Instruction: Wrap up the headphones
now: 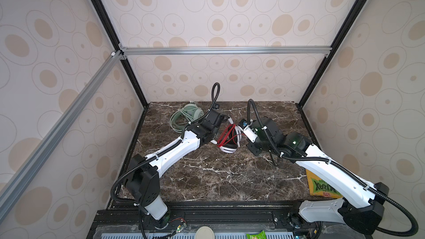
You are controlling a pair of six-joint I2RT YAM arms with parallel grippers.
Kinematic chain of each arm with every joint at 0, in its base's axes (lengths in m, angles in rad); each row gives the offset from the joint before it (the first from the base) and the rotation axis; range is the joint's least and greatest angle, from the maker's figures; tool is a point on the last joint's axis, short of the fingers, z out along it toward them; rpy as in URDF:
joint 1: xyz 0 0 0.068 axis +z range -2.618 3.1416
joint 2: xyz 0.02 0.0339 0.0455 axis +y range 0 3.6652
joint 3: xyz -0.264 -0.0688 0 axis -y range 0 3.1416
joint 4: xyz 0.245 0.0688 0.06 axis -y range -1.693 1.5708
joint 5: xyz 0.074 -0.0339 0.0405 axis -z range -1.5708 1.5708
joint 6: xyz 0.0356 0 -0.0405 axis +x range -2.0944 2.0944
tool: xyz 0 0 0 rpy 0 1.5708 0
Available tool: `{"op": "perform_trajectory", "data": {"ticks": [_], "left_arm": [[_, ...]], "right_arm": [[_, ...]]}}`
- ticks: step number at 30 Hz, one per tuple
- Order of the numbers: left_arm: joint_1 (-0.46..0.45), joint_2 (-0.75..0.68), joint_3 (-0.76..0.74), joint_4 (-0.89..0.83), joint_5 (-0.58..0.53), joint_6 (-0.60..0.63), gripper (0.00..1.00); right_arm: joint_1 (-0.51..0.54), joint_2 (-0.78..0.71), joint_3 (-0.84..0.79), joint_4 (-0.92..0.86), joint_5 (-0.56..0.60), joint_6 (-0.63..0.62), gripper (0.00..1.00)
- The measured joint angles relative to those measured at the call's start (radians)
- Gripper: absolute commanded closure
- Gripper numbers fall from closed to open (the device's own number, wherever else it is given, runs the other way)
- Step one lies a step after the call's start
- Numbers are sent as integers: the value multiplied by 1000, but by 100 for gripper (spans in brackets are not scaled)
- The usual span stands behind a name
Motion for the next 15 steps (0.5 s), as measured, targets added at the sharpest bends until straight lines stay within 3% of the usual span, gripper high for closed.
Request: {"op": "perform_trajectory", "data": {"ticks": [5,15], "left_arm": [[0,-64,-51,5,126,38,100],[0,-215,-171,-32,278,77,100]], "right_arm": [[-55,58,8,65,-63,-71,100],[-246,122,-44,232,-323,-204,100]]}}
